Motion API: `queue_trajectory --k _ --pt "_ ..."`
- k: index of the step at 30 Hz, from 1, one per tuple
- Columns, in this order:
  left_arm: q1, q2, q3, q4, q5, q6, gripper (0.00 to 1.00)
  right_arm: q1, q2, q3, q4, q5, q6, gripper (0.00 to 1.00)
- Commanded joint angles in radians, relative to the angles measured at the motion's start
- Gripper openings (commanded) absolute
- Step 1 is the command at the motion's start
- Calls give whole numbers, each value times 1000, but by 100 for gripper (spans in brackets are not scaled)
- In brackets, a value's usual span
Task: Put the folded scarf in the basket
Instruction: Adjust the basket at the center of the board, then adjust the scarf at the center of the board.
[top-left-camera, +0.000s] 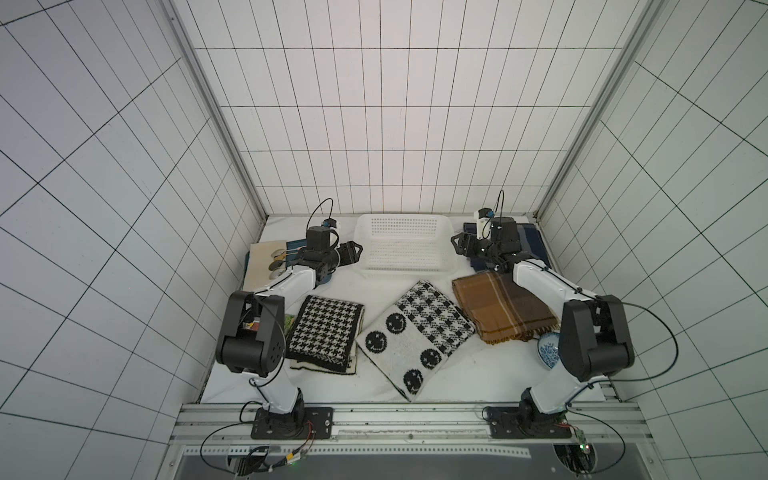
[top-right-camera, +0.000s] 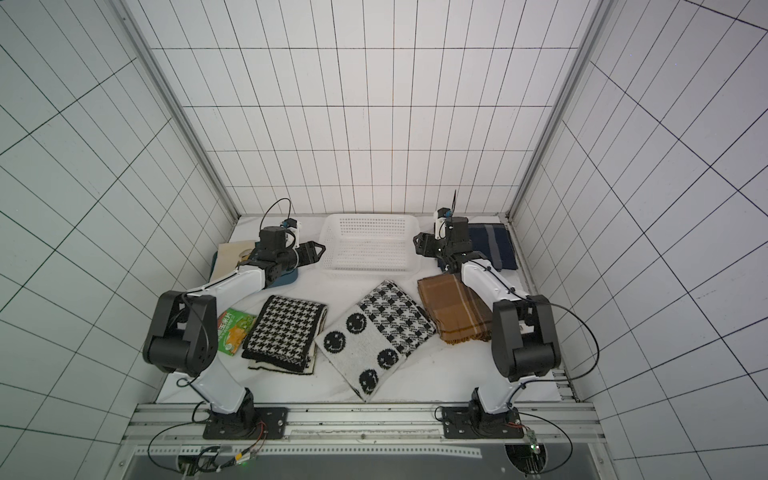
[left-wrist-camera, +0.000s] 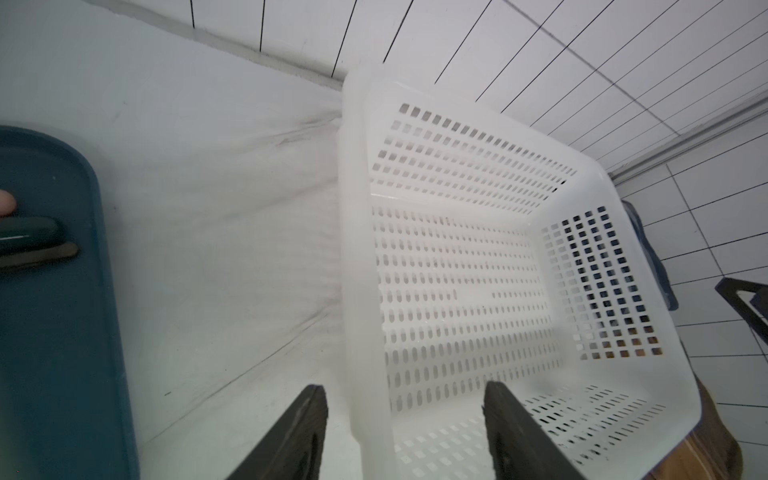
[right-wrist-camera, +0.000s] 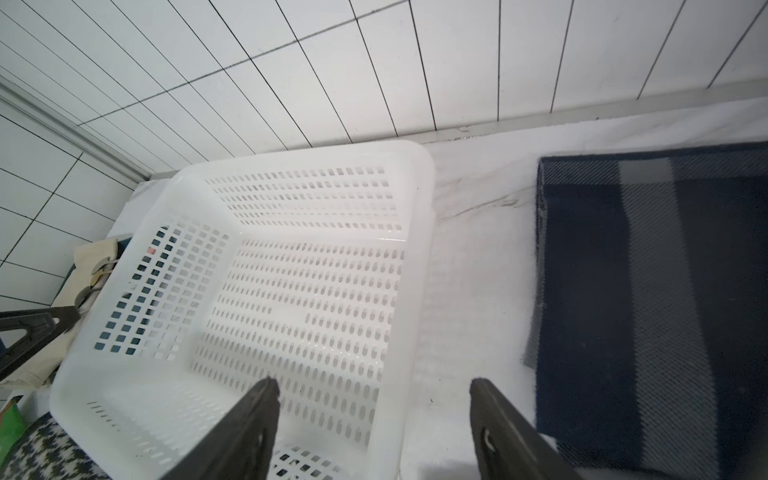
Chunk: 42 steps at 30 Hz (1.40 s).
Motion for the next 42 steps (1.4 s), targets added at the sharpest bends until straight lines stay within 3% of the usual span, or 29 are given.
queue_trajectory --k 1,10,14,18,28,38,42 --pt "-28 -135 -38 9 -18 -10 73 6 -97 -67 -81 58 -34 75" --pt "-229 -549 -261 -108 -192 -133 75 104 -463 -413 -167 113 10 73" --pt "-387 -718 -428 -97 -235 -198 75 164 -509 -495 -181 65 32 73" --pt "-502 -815 -584 -108 -300 -307 76 167 -441 -552 -116 2 52 73" --pt "-604 -959 -799 -109 -260 -471 77 173 -243 -519 -61 -85 29 74" --pt "-733 -875 -888 -57 -340 -608 82 196 -175 -525 -43 -96 40 70" --pt "-787 -810 -925 20 -406 -638 83 205 -141 -518 -73 -81 59 54"
